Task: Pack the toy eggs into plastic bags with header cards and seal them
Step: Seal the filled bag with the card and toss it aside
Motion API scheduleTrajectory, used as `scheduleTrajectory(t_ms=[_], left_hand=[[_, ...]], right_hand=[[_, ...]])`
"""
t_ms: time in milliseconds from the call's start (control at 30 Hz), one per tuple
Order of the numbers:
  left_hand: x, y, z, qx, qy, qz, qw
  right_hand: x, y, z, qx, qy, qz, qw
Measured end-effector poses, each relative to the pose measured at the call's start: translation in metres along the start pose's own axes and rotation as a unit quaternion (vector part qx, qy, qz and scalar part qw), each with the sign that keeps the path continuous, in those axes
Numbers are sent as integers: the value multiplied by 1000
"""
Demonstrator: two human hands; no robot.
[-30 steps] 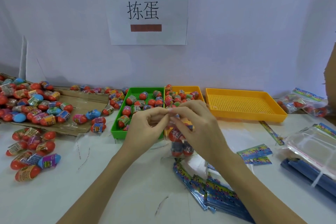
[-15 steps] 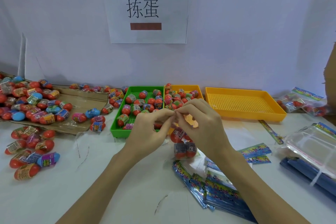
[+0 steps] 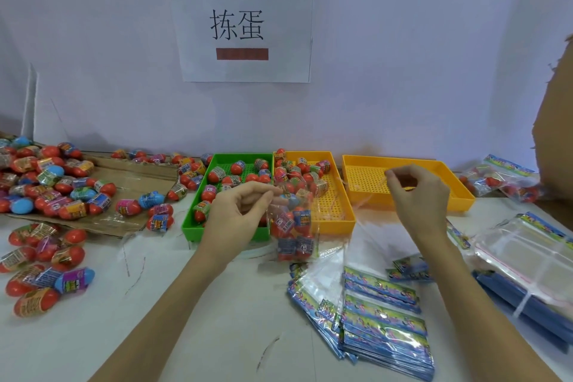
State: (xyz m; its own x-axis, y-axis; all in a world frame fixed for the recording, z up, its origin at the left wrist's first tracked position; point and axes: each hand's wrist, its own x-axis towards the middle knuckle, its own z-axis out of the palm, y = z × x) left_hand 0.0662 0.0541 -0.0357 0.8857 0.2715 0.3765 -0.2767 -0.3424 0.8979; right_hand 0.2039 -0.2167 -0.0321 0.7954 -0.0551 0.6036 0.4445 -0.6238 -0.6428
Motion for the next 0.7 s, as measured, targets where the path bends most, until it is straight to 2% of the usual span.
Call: scheduleTrajectory(t_ms=[100,333,433,500,600,633,700], left_hand=[[1,-1,-1,-11,-4,-9,1000],[1,1,-2,-22,-3,-14,1000],[0,3,-2,-17,-5,-9,1000],[1,3,-2,-15,-6,-8,1000],[1,3,-2,-16,-9,-5,1000],[2,2,-2,-16,-10,-5,1000],[2,2,-3,-23,-11,-7,1000]], right_hand=[[1,11,-2,-47,-53,14,997],[-3,-2,-3,-118,-23,9,993],[0,-5,-7,-165,-67,57,982],[-2,-11,-10,-186,-77,45,978],[-11,-31,-7,-96,-53,-78,991],[-15,-40,-7,-27,-85,-92,992],[-24,-55,-3,92,-213,-62,971]])
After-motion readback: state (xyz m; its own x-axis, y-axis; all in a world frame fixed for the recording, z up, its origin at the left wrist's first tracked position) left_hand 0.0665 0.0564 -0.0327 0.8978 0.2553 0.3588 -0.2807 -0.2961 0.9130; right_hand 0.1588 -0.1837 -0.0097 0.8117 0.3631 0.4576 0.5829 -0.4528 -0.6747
